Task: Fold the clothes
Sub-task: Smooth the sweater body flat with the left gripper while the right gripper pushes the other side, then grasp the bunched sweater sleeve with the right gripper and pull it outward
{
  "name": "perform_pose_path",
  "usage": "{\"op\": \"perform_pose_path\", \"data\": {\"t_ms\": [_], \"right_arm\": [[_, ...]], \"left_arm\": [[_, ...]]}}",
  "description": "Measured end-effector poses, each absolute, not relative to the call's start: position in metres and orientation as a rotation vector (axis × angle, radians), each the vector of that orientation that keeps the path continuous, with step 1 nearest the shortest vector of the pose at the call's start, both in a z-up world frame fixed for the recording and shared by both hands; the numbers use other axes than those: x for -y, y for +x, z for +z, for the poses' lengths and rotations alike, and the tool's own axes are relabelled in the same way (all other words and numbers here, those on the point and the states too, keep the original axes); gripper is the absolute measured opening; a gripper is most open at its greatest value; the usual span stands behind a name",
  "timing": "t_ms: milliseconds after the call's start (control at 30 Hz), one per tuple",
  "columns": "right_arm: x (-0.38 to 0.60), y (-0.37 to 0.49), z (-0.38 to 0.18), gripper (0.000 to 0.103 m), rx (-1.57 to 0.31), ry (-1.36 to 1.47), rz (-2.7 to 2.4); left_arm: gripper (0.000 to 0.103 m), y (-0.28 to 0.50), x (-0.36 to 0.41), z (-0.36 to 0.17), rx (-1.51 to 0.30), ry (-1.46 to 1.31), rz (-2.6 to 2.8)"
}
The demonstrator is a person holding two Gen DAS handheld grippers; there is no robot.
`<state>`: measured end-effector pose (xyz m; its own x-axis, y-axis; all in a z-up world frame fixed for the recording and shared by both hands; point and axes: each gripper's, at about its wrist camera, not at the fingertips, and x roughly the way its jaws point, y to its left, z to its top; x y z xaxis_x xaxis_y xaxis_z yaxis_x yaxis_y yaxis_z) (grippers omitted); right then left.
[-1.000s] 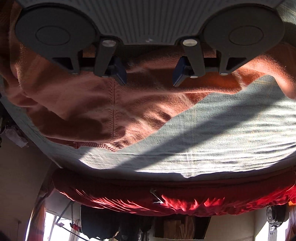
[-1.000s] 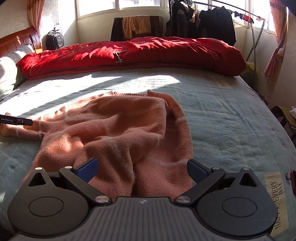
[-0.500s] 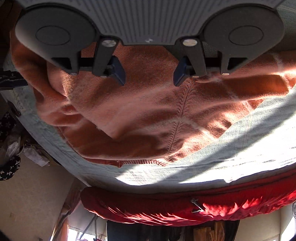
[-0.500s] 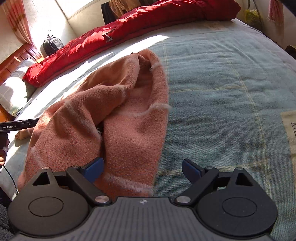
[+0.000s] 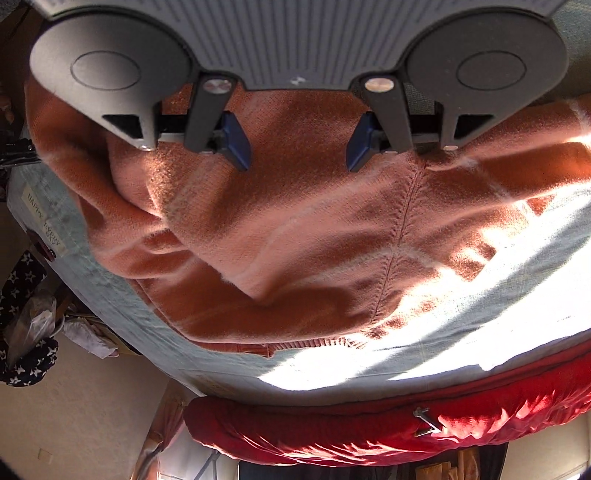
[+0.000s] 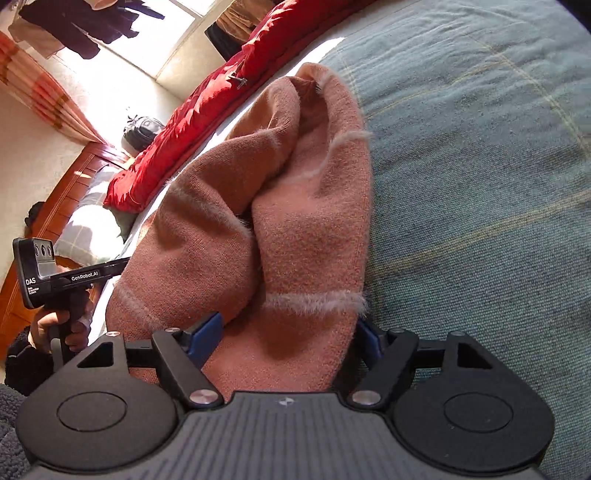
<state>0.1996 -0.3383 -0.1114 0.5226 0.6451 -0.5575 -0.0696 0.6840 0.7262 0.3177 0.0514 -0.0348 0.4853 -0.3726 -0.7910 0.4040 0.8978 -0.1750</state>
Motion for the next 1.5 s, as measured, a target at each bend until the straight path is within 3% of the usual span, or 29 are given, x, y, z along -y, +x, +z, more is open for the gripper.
{"op": "perform_pose_path", "data": {"t_ms": [100, 167, 233, 400, 500, 533, 633, 700, 833, 1000, 1067, 1133, 1367, 1500], "right_arm": [[0.346, 0.198, -0.122, 0.084, -0.893, 0.808, 0.501], [0.349, 0.198, -0.127, 0.097, -0.865, 0.864, 0.525], [0.343, 0.200, -0.125, 0.103, -0.861, 0.849, 0.534], [0.335, 0.203, -0.117, 0.103, -0.878, 0.844, 0.483], [0.334, 0.199, -0.113, 0.094, -0.883, 0.894, 0.463], [0.332, 0.196, -0.112, 0.085, -0.884, 0.903, 0.468], [0.324, 0.191, -0.115, 0.075, -0.902, 0.908, 0.467], [0.325, 0.189, -0.121, 0.062, -0.916, 0.920, 0.445], [0.333, 0.191, -0.131, 0.015, -0.933, 0.958, 0.360], [0.321, 0.195, -0.106, 0.013, -0.918, 0.800, 0.333], [0.317, 0.200, -0.100, 0.024, -0.915, 0.765, 0.348], [0.316, 0.206, -0.104, 0.027, -0.926, 0.767, 0.348], [0.309, 0.213, -0.082, 0.011, -0.917, 0.528, 0.265], [0.319, 0.220, -0.059, 0.009, -0.899, 0.379, 0.193]], "left_arm": [[0.058, 0.318, -0.055, -0.038, -0.962, 0.030, -0.484], [0.058, 0.318, -0.058, -0.040, -0.965, 0.025, -0.494], [0.058, 0.318, -0.061, -0.042, -0.968, 0.020, -0.504], [0.058, 0.318, -0.067, -0.046, -0.974, 0.007, -0.529], [0.058, 0.318, -0.073, -0.047, -0.972, -0.004, -0.534], [0.058, 0.318, -0.076, -0.047, -0.972, -0.008, -0.532], [0.058, 0.318, -0.081, -0.049, -0.971, -0.020, -0.531], [0.058, 0.318, -0.084, -0.050, -0.972, -0.025, -0.533], [0.058, 0.317, -0.087, -0.050, -0.974, -0.027, -0.521], [0.058, 0.318, -0.088, -0.051, -0.974, -0.041, -0.507], [0.058, 0.317, -0.087, -0.052, -0.973, -0.044, -0.505], [0.058, 0.317, -0.086, -0.053, -0.972, -0.047, -0.500], [0.058, 0.314, -0.084, -0.048, -0.966, -0.052, -0.464], [0.058, 0.314, -0.081, -0.042, -0.952, -0.060, -0.446]]}}
